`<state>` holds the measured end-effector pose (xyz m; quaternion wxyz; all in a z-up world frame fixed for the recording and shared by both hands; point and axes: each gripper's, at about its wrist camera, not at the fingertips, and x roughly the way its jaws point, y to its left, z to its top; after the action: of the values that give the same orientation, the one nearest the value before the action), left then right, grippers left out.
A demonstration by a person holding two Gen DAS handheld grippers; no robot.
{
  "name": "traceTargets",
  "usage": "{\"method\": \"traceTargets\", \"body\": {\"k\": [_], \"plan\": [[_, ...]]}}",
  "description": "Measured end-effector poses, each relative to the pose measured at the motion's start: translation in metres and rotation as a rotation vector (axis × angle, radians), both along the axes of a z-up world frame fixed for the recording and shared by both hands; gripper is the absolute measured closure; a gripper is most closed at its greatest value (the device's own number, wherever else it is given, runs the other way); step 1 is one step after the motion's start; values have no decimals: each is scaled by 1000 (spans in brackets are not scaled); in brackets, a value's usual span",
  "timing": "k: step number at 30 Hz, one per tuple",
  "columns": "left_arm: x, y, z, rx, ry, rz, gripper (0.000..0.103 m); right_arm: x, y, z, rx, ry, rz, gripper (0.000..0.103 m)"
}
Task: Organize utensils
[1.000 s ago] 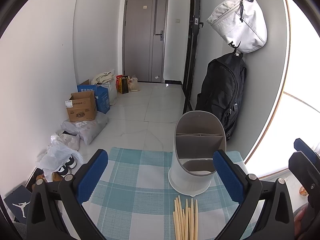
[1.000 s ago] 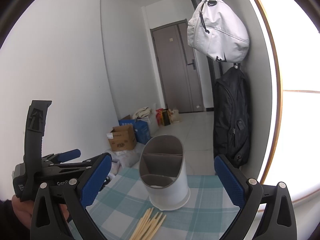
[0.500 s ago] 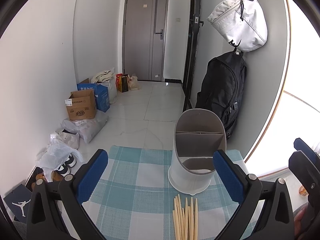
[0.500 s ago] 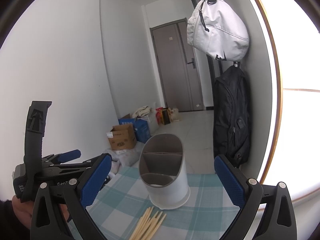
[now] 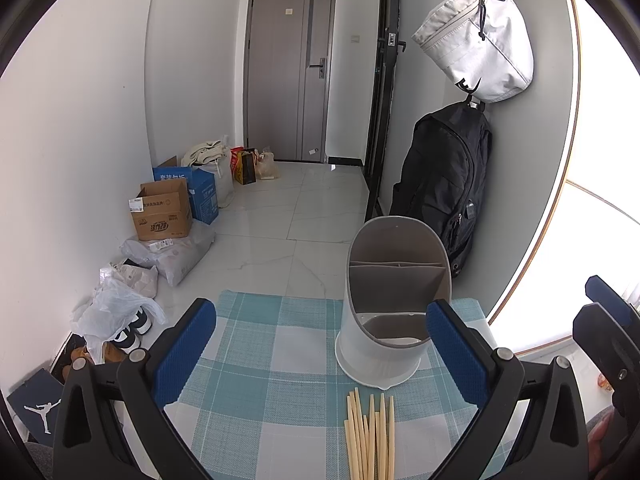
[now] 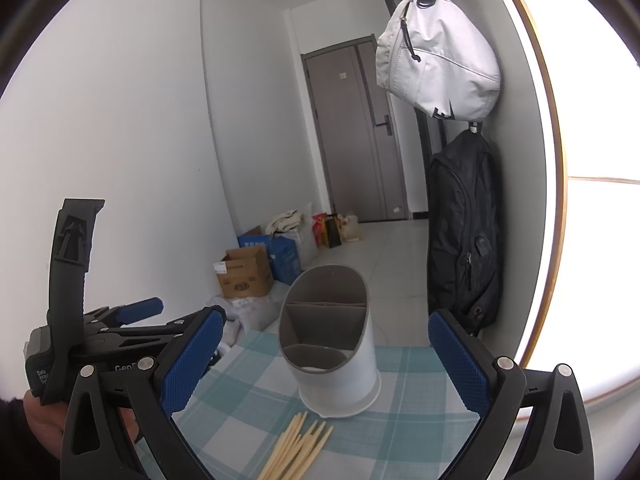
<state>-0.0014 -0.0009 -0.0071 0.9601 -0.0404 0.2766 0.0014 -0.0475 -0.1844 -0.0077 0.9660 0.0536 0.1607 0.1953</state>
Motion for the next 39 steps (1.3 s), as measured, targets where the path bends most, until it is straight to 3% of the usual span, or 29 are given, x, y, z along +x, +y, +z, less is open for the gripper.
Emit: {"method": "traceTargets", "body": {"k": [28,33,38,39], "plan": [[3,2,-3,-6,27,-28,1,8,4,-5,-29,37,-12,0],[13,12,-9,-39,82,-33,1,23,4,-18,-21,134,-6,0],[26,32,-25,-91,167,-12,1,47,10,-49,-31,335,24,2],[28,36,-27,-102,179,-10,1,52,12,-57,-34,381,39,8]]}}
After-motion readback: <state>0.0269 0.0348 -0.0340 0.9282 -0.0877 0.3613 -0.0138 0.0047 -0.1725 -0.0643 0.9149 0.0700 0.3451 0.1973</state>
